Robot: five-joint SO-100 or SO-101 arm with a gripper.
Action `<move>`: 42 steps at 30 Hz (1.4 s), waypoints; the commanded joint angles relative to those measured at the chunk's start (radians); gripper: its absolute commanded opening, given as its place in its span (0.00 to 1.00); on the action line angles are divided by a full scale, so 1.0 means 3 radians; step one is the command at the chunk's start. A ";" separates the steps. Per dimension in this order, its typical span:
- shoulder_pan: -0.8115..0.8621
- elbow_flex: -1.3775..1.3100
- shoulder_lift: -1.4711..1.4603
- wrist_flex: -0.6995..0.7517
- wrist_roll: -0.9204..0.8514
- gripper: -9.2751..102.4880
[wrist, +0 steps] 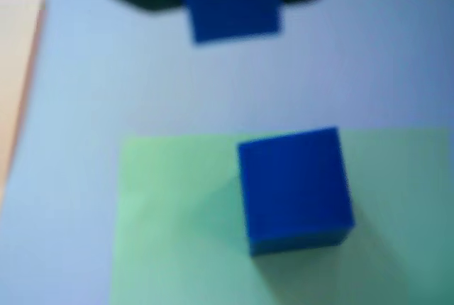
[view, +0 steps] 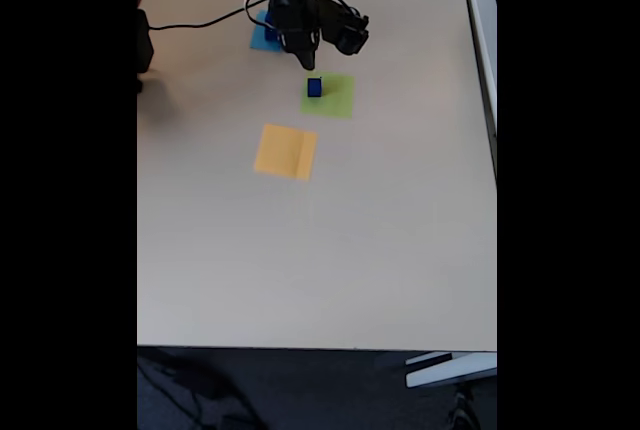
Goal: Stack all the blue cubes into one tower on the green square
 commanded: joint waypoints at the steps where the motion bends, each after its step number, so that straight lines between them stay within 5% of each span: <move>1: -0.0112 -0.0286 -0.0041 0.0066 0.0097 0.08; 42: -0.0092 -0.0573 -0.0823 -0.0189 -0.0097 0.08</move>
